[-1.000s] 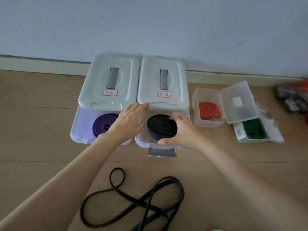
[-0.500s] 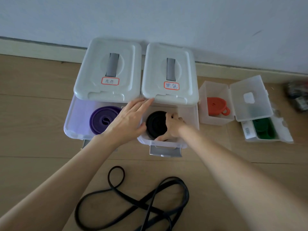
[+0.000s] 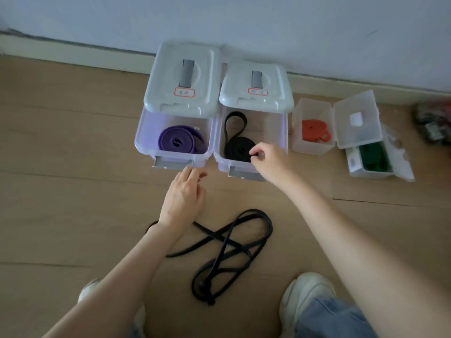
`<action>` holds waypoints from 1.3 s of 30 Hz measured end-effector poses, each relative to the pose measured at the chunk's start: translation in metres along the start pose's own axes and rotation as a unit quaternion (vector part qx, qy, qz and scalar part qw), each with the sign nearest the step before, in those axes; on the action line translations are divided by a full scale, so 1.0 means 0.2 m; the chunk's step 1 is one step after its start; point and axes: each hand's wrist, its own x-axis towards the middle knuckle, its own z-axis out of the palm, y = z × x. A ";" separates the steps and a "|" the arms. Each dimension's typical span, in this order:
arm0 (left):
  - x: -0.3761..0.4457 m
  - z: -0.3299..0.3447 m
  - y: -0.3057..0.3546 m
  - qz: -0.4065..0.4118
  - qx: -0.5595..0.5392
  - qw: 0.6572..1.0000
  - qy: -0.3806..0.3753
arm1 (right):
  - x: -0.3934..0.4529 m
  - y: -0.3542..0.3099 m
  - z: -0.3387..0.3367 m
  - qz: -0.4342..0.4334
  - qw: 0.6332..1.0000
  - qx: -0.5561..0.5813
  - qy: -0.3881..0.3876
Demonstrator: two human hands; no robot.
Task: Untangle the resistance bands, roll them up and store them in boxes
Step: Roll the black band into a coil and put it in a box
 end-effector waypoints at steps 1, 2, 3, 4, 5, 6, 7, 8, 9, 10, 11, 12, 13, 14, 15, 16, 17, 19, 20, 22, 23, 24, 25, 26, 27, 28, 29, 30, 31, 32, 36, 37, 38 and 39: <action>-0.07 0.01 -0.02 -0.005 0.006 1.000 -0.025 | -0.09 0.01 0.01 -0.021 0.998 0.028 0.053; -0.14 0.03 -0.03 -0.005 0.013 0.999 -0.053 | -0.17 0.02 0.02 -0.036 0.994 0.044 0.088; -0.19 0.05 -0.05 -0.001 0.020 0.996 -0.084 | -0.25 0.03 0.04 -0.044 0.993 0.053 0.100; -0.24 0.07 -0.06 0.004 0.027 0.993 -0.117 | -0.31 0.05 0.07 -0.047 0.993 0.057 0.094; -0.28 0.09 -0.08 0.005 0.033 0.988 -0.150 | -0.36 0.07 0.10 -0.045 0.995 0.051 0.070; -0.31 0.11 -0.08 0.002 0.037 0.983 -0.181 | -0.40 0.10 0.14 -0.039 0.998 0.034 0.032; -0.33 0.13 -0.09 -0.004 0.040 0.978 -0.207 | -0.44 0.14 0.18 -0.030 0.999 0.012 -0.014; -0.34 0.15 -0.10 -0.010 0.043 0.973 -0.228 | -0.46 0.17 0.22 -0.021 0.998 -0.007 -0.057; -0.36 0.16 -0.11 -0.012 0.051 0.968 -0.245 | -0.48 0.20 0.26 -0.011 0.996 -0.018 -0.089; -0.37 0.17 -0.12 -0.012 0.069 0.964 -0.256 | -0.49 0.23 0.30 -0.005 0.994 -0.019 -0.108; -0.38 0.18 -0.13 -0.012 0.097 0.962 -0.255 | -0.49 0.24 0.33 -0.008 0.993 -0.019 -0.117; -0.39 0.17 -0.16 -0.019 0.130 0.962 -0.241 | -0.49 0.24 0.37 -0.021 0.992 -0.023 -0.121; -0.41 0.15 -0.19 -0.034 0.163 0.961 -0.221 | -0.48 0.22 0.42 -0.038 0.991 -0.026 -0.128; -0.42 0.12 -0.22 -0.054 0.185 0.960 -0.204 | -0.47 0.20 0.46 -0.054 0.989 -0.023 -0.137; -0.44 0.10 -0.25 -0.073 0.193 0.959 -0.195 | -0.46 0.17 0.49 -0.069 0.986 -0.016 -0.148; -0.45 0.08 -0.27 -0.082 0.189 0.959 -0.194 | -0.45 0.14 0.52 -0.087 0.984 -0.018 -0.155; -0.46 0.06 -0.29 -0.076 0.184 0.960 -0.197 | -0.46 0.11 0.55 -0.114 0.980 -0.033 -0.161; -0.48 0.06 -0.32 -0.050 0.174 0.964 -0.194 | -0.50 0.10 0.59 -0.184 0.958 -0.076 -0.205; -0.50 0.07 -0.32 -0.054 0.165 0.966 -0.190 | -0.54 0.12 0.61 -0.213 0.937 -0.106 -0.255; -0.53 0.08 -0.31 -0.086 0.141 0.966 -0.201 | -0.63 0.17 0.64 -0.242 0.877 -0.201 -0.363; -0.56 0.09 -0.31 -0.098 0.131 0.964 -0.208 | -0.68 0.19 0.66 -0.250 0.855 -0.242 -0.385; -0.58 0.08 -0.31 -0.105 0.125 0.964 -0.211 | -0.71 0.21 0.69 -0.255 0.845 -0.275 -0.382; -0.60 0.07 -0.30 -0.108 0.122 0.964 -0.211 | -0.74 0.21 0.71 -0.257 0.841 -0.302 -0.368; -0.61 0.06 -0.30 -0.107 0.122 0.965 -0.208 | -0.76 0.20 0.74 -0.256 0.839 -0.323 -0.356; -0.62 0.04 -0.29 -0.103 0.123 0.965 -0.205 | -0.78 0.18 0.76 -0.256 0.839 -0.333 -0.346; -0.62 0.02 -0.27 -0.102 0.123 0.966 -0.205 | -0.79 0.17 0.76 -0.258 0.842 -0.331 -0.338; -0.62 -0.01 -0.26 -0.106 0.116 0.965 -0.211 | -0.80 0.15 0.74 -0.258 0.848 -0.319 -0.335; -0.61 -0.04 -0.24 -0.110 0.099 0.964 -0.222 | -0.80 0.14 0.70 -0.247 0.859 -0.295 -0.338; -0.59 -0.07 -0.21 -0.116 0.066 0.961 -0.242 | -0.79 0.11 0.63 -0.216 0.880 -0.251 -0.342; -0.57 -0.11 -0.17 -0.122 0.016 0.956 -0.268 | -0.78 0.08 0.55 -0.167 0.906 -0.187 -0.340; -0.46 -0.29 0.09 -0.104 -0.139 0.934 -0.311 | -0.74 -0.18 0.05 -0.093 0.961 0.075 -0.251; -0.43 -0.34 0.18 -0.086 -0.163 0.932 -0.311 | -0.76 -0.26 -0.09 -0.098 0.956 0.114 -0.251; -0.41 -0.39 0.26 -0.060 -0.188 0.931 -0.306 | -0.80 -0.34 -0.24 -0.102 0.948 0.148 -0.264; -0.39 -0.43 0.33 -0.033 -0.209 0.932 -0.295 | -0.84 -0.40 -0.37 -0.110 0.934 0.185 -0.286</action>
